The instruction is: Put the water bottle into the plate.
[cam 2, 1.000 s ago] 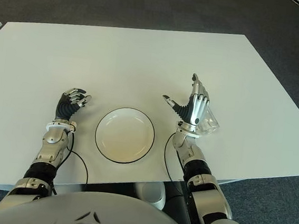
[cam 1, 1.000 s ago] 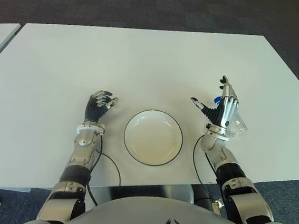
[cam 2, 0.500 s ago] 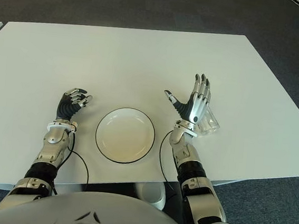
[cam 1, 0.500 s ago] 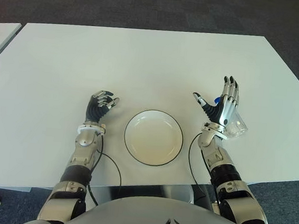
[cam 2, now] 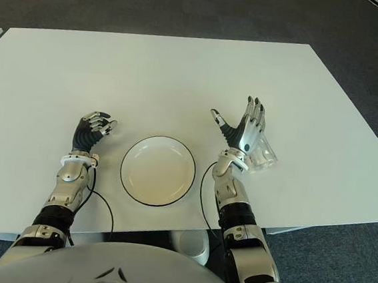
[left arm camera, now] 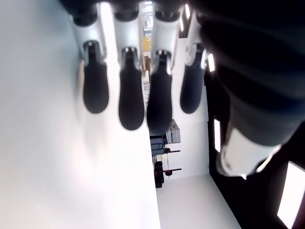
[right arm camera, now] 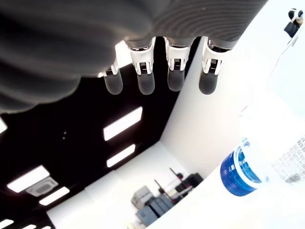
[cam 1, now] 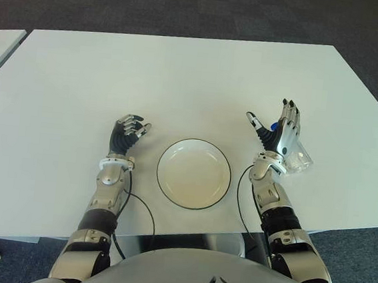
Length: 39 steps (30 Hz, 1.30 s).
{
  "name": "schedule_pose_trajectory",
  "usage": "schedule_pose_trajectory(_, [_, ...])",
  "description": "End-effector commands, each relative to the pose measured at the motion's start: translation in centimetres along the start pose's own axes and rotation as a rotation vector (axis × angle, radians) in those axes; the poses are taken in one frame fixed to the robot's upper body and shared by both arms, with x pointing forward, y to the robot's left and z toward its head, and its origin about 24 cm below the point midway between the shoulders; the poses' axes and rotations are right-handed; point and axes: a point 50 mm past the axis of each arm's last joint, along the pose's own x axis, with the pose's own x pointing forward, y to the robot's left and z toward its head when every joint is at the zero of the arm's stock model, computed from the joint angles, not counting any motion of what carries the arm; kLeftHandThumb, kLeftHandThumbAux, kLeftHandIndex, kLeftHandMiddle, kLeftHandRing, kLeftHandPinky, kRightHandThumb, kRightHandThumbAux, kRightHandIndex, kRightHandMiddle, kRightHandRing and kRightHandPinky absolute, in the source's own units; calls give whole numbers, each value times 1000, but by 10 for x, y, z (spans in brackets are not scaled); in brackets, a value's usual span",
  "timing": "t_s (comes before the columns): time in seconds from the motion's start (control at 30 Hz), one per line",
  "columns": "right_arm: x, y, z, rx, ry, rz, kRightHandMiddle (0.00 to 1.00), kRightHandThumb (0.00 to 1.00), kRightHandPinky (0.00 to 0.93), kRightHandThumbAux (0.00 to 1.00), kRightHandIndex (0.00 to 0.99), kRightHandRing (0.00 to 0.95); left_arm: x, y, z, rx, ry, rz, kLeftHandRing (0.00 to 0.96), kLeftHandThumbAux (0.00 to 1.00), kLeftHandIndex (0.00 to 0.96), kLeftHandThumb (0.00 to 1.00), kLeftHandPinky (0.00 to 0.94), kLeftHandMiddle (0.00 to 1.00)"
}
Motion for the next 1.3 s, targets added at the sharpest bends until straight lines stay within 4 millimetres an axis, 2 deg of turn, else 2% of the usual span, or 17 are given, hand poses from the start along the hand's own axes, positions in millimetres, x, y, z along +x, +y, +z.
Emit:
schedule_pose_trajectory(0.03, [7,2,-1,-46,73,23,0,704,0,222,0,0,-10,-5,-19,0,100,-7,581,711,432,707,568,597])
schedule_pose_trajectory(0.3, [16,11,-4,-132,210,38,0,718,0,255,0,0,-10,-7,-20,-16,97,-5,583,711,433,708,574,599])
schedule_pose_trajectory(0.6, [28,22,-12,-260,361,121,0,647,0,266,0,0,-10,-6,-20,-24,98,2,582,710,434,709,572,601])
schedule_pose_trajectory(0.7, [29,22,-13,-258,387,93,0,627,0,260,0,0,-10,-6,-20,-24,99,5,579,710,434,709,571,599])
schedule_pose_trajectory(0.73, [29,21,-13,-250,399,67,0,589,0,327,0,0,-10,-6,-20,-24,99,5,579,710,434,709,570,599])
schedule_pose_trajectory(0.8, [29,19,-13,-233,422,14,0,554,0,386,0,0,-10,-6,-20,-23,100,6,578,710,434,709,570,598])
schedule_pose_trajectory(0.87, [29,19,-13,-221,437,-21,0,452,0,519,0,0,-10,-6,-21,-22,101,8,583,710,434,709,579,601])
schedule_pose_trajectory(1.03, [28,20,-19,-272,474,-25,0,413,0,601,0,0,-10,-6,-20,-24,102,8,588,710,434,709,583,603])
schedule_pose_trajectory(1.13, [21,26,-29,-323,473,53,0,383,0,576,0,0,-10,-5,-20,-27,103,8,594,710,434,709,589,609])
schedule_pose_trajectory(1.17, [11,33,-42,-387,446,160,0,376,0,567,0,0,-10,-5,-20,-28,103,7,595,710,434,709,590,609])
schedule_pose_trajectory(1.2, [8,34,-47,-398,441,188,0,326,36,508,0,0,-10,-5,-20,-28,102,7,596,710,434,709,591,611])
schedule_pose_trajectory(1.27, [8,35,-49,-394,439,197,0,328,42,477,0,0,-10,-5,-20,-29,101,7,598,710,434,709,591,613])
schedule_pose_trajectory(1.3, [19,30,-51,-343,428,220,0,328,43,473,0,0,-10,-5,-20,-29,101,7,599,710,434,709,591,614])
